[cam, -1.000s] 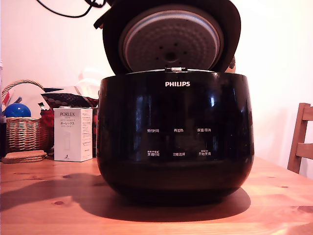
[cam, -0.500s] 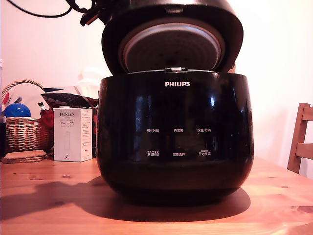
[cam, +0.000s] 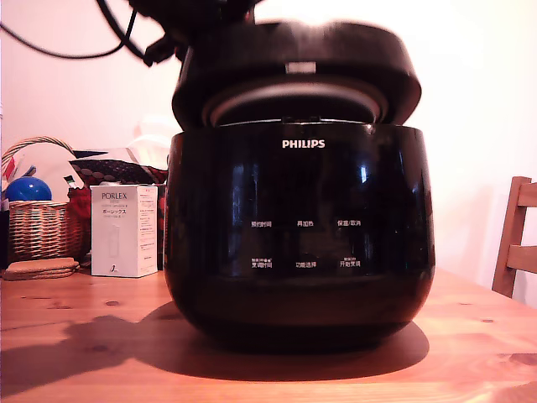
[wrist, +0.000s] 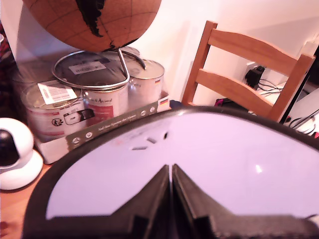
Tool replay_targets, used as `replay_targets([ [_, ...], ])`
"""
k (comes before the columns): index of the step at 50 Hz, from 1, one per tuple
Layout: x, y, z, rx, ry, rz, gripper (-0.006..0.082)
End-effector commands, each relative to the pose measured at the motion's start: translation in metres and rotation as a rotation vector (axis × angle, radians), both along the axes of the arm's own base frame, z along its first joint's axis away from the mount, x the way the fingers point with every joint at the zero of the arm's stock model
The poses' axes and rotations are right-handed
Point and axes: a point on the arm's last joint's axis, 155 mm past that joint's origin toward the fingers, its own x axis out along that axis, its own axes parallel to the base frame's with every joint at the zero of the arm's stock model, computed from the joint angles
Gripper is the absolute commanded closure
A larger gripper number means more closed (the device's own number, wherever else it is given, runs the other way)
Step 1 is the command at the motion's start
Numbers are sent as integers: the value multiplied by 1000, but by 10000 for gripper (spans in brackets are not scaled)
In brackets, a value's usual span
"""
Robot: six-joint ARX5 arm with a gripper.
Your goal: Close the rice cooker by pressing the lid down with medium force
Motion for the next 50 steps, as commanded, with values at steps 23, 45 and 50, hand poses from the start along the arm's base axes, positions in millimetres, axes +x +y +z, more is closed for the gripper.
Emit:
replay_targets([
  [23,-23,0,-71,120,102,-28,786],
  [45,-35,-20,-118,203,163,-71,786],
  [50,-33,-22,-116,175,136,-70,786],
])
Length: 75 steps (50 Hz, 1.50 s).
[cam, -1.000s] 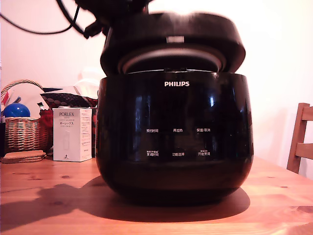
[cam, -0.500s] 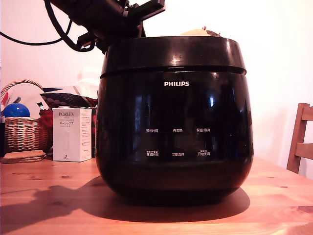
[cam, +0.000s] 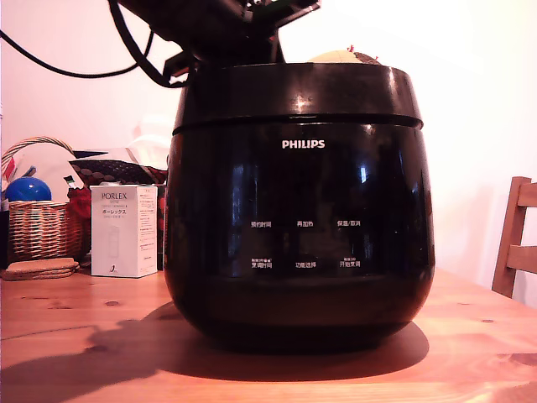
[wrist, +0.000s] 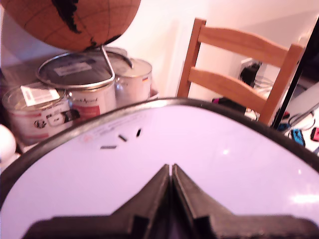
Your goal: Close the rice cooker by pressing the lid down with medium force
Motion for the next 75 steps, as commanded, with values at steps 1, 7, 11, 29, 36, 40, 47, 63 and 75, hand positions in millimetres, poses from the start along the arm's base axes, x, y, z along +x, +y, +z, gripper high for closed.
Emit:
replay_targets([
  [1,-15,9,-100,173,152,-16,786],
  [7,-21,11,-108,194,171,-23,786],
  [11,-23,10,-110,199,173,-29,786],
  [29,-27,2,-97,178,132,-40,786],
  [36,-32,6,-105,210,158,-40,786],
  [40,-35,10,-112,239,181,-38,786],
  [47,-40,13,-122,278,204,-44,786],
  [63,-50,33,-147,392,275,-27,786],
  [75,-54,47,-165,431,288,-2,786],
])
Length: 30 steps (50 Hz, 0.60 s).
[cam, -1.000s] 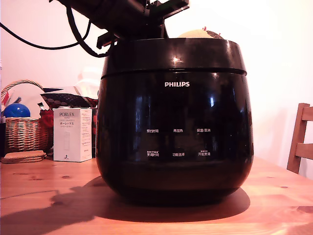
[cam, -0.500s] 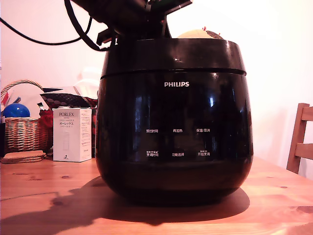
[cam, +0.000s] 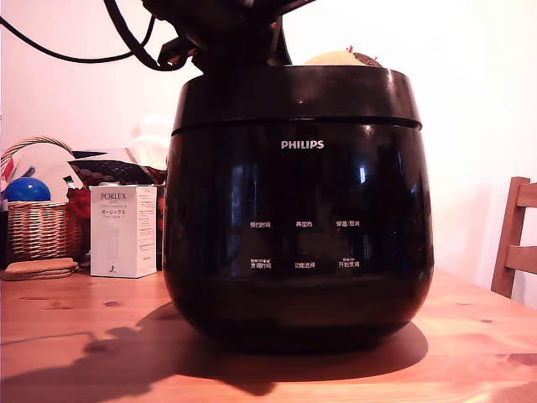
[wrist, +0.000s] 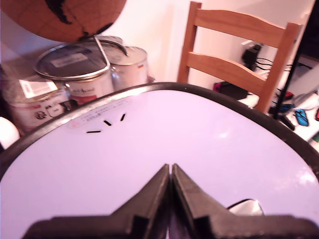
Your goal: Close the rice cooker by pressing the lid down with medium force
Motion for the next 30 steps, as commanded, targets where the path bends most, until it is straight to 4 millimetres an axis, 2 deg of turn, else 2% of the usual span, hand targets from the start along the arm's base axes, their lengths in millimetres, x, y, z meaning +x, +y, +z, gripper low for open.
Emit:
replay_targets([
  [1,-34,41,-145,311,246,-1,786],
  [6,-36,45,-152,298,237,2,786],
  [14,-34,43,-151,264,214,5,786],
  [30,-27,32,-122,182,140,-2,786],
])
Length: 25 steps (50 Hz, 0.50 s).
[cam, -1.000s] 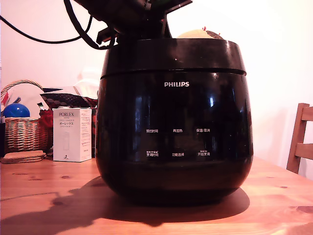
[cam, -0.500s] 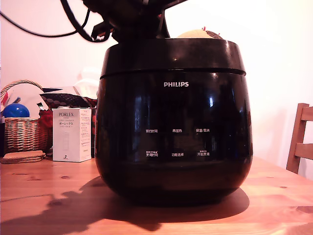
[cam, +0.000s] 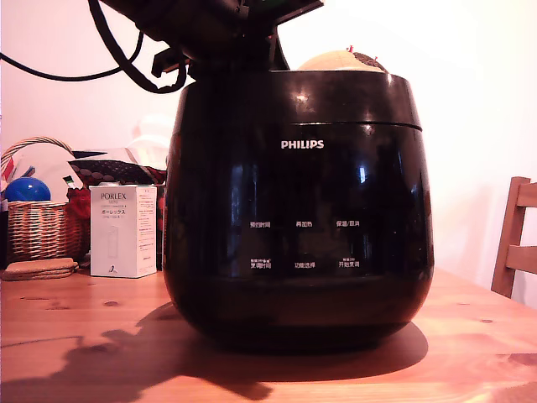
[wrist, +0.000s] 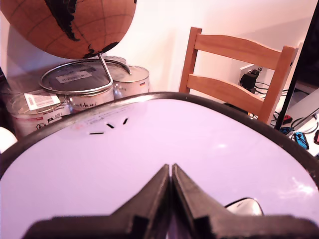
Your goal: Close the rice cooker by pressing the lid down with medium force
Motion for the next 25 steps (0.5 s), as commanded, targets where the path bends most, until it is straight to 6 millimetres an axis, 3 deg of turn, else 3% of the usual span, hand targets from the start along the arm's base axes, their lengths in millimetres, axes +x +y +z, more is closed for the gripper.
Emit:
replay_targets([
  [1,-25,28,-119,257,205,-8,786],
  [15,-12,25,-58,173,75,-6,786],
  [25,2,41,-7,110,-26,43,786],
])
